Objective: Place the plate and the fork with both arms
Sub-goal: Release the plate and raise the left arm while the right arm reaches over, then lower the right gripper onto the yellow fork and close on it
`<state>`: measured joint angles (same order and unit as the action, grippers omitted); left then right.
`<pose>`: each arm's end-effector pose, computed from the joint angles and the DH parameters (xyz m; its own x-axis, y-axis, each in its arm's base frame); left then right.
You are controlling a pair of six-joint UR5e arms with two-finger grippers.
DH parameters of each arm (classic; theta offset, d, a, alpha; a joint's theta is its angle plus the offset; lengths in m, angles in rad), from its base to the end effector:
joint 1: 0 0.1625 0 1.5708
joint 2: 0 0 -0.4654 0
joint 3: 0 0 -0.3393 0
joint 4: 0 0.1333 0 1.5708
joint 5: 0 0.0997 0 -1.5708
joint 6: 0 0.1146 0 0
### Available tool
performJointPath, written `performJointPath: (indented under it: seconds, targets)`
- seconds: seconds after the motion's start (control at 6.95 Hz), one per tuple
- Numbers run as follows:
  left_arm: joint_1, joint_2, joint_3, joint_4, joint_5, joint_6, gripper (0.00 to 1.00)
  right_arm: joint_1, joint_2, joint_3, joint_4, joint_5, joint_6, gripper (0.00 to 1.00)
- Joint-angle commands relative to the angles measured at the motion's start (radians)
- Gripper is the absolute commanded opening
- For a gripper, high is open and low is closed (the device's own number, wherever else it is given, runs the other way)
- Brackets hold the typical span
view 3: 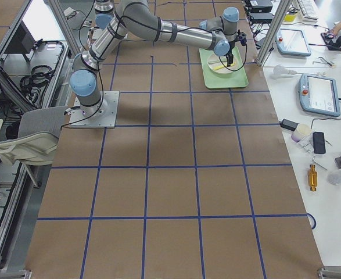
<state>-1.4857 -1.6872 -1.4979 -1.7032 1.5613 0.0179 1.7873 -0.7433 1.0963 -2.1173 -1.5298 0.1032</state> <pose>-0.0939 -0.4809 0.4797 -0.9975 -0.0691 0.0125 -0.0658 0.9824 0.1748 0.3025 -0.7330 0.2670 -0.9907 -0.1224 -0.0598 -0.1093 0.9762 -0.1871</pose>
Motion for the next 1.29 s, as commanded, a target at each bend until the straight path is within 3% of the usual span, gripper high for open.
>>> performJointPath:
  seconds: [0.0, 0.29, 0.43, 0.86, 1.15]
  targets:
    - [-0.002, 0.007, -0.001, 0.010, 0.006, -0.001, 1.00, 0.012, 0.024, -0.019, -0.004, 0.022, -0.002, 0.88]
    - [-0.018, -0.008, -0.004, 0.008, 0.006, 0.001, 1.00, 0.014, 0.021, -0.013, 0.006, 0.023, -0.005, 0.60]
    - [-0.027, -0.006, -0.004, 0.010, 0.006, 0.001, 1.00, 0.014, 0.019, -0.004, 0.008, 0.022, -0.016, 0.54]
    - [-0.025, 0.001, -0.005, 0.007, 0.006, 0.007, 1.00, 0.014, 0.012, 0.033, 0.022, 0.005, -0.069, 0.50]
    - [-0.027, 0.012, -0.059, 0.017, 0.006, -0.015, 1.00, 0.014, 0.013, 0.034, 0.025, 0.003, -0.070, 0.49]
